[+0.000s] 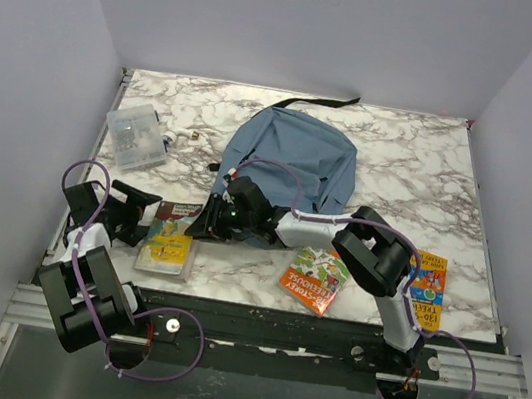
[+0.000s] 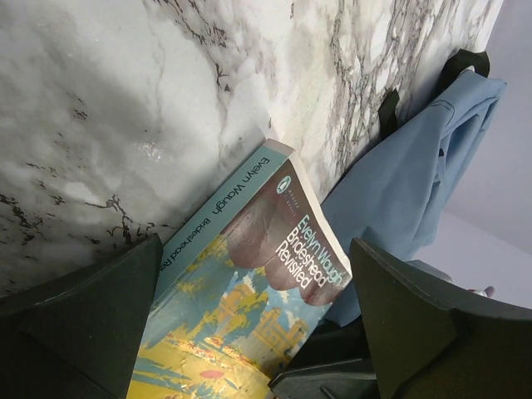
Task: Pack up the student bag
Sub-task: Pick up the book from the center of the board.
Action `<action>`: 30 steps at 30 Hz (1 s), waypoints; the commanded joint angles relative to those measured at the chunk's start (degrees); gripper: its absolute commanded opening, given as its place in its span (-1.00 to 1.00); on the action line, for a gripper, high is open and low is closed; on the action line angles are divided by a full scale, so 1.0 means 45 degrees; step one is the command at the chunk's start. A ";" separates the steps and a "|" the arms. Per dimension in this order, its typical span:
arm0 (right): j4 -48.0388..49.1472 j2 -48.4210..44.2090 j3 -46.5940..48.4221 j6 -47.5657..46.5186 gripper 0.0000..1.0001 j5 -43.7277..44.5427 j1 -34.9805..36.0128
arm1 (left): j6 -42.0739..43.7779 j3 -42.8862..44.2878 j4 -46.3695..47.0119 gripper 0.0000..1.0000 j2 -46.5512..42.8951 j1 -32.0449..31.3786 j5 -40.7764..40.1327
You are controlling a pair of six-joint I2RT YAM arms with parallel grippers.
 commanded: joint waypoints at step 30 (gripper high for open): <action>0.3388 0.0337 0.0239 0.3095 0.34 -0.1231 0.0529 | -0.0478 -0.0589 -0.0977 0.94 -0.0719 -0.0285 0.0573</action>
